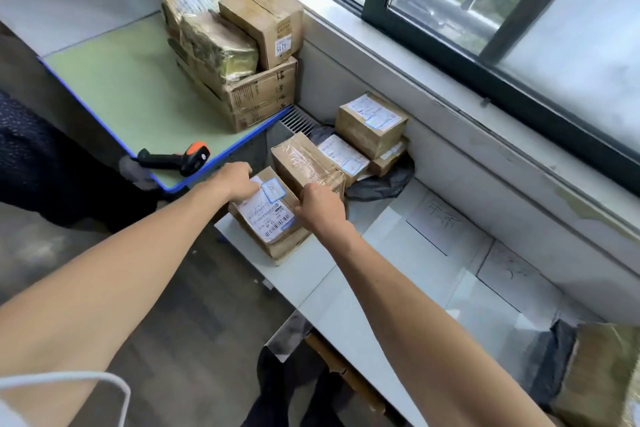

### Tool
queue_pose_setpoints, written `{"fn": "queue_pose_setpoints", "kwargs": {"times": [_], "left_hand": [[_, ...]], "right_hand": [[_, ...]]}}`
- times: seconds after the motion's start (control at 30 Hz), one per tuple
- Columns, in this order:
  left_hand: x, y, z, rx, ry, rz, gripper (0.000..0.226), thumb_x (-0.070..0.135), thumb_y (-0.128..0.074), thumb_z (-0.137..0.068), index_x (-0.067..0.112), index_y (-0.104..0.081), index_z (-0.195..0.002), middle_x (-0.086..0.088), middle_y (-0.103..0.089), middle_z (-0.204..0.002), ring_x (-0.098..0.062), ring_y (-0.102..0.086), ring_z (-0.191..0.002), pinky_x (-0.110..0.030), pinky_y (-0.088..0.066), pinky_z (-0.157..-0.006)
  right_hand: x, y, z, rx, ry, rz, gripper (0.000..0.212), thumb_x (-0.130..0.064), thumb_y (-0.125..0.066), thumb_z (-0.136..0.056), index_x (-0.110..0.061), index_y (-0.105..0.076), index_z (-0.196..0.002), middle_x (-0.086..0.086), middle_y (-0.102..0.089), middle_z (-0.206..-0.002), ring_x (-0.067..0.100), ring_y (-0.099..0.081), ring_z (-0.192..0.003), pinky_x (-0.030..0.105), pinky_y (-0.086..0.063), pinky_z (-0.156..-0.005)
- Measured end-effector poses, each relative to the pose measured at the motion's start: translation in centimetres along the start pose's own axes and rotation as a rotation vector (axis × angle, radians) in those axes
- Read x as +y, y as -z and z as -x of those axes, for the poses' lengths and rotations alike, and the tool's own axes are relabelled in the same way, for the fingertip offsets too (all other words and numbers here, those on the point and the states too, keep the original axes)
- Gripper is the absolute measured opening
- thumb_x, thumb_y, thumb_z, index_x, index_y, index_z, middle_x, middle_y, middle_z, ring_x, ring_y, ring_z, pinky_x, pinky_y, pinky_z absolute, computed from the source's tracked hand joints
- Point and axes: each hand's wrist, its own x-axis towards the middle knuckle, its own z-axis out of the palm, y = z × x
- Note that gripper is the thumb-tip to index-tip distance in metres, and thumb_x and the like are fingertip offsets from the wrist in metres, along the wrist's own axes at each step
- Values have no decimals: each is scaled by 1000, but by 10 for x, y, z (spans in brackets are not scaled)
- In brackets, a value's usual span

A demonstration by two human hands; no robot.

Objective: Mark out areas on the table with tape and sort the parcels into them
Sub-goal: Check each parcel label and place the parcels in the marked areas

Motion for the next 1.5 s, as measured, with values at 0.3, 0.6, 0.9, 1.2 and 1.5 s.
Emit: {"fn": "queue_pose_setpoints", "kwargs": {"times": [0.3, 0.6, 0.9, 1.2, 1.5], "left_hand": [[-5, 36, 12, 267, 142, 312, 32, 43, -62, -85, 17, -67, -69, -2, -67, -75, -21, -59, -66, -23, -44, -51], [60, 67, 24, 545, -50, 509, 22, 32, -63, -86, 15, -74, -77, -5, -73, -84, -21, -61, -82, -25, -44, -71], [166, 37, 33, 195, -214, 790, 31, 42, -77, -78, 15, -63, -85, -6, -65, -87, -22, -60, -73, -38, -55, -65], [234, -9, 63, -563, -168, 915, 43, 52, -76, -73, 19, -72, -99, 0, -76, -88, -12, -71, -65, -25, -55, -57], [270, -70, 89, -541, -349, 980, 43, 41, -72, -82, 17, -64, -116, -1, -71, -90, -13, -65, -70, -25, -51, -52]], "right_hand": [[-6, 22, 7, -2, -189, -650, 21, -9, -65, -82, -10, -74, -101, 5, -70, -95, 19, -64, -77, 33, -55, -65], [6, 82, 19, 337, -172, -898, 18, -14, -69, -85, -18, -77, -100, -1, -75, -93, 15, -70, -91, 34, -55, -88], [100, 130, 61, 682, -295, -860, 17, -13, -68, -86, -13, -76, -100, 3, -76, -94, 10, -68, -83, 22, -52, -85], [186, 143, 112, 807, -374, -958, 14, -10, -68, -86, -14, -76, -97, 0, -74, -90, 18, -71, -89, 37, -56, -89], [236, 109, 173, 597, -458, -1467, 36, -30, -65, -93, -16, -58, -127, 7, -70, -119, 20, -67, -102, 34, -56, -85]]}}
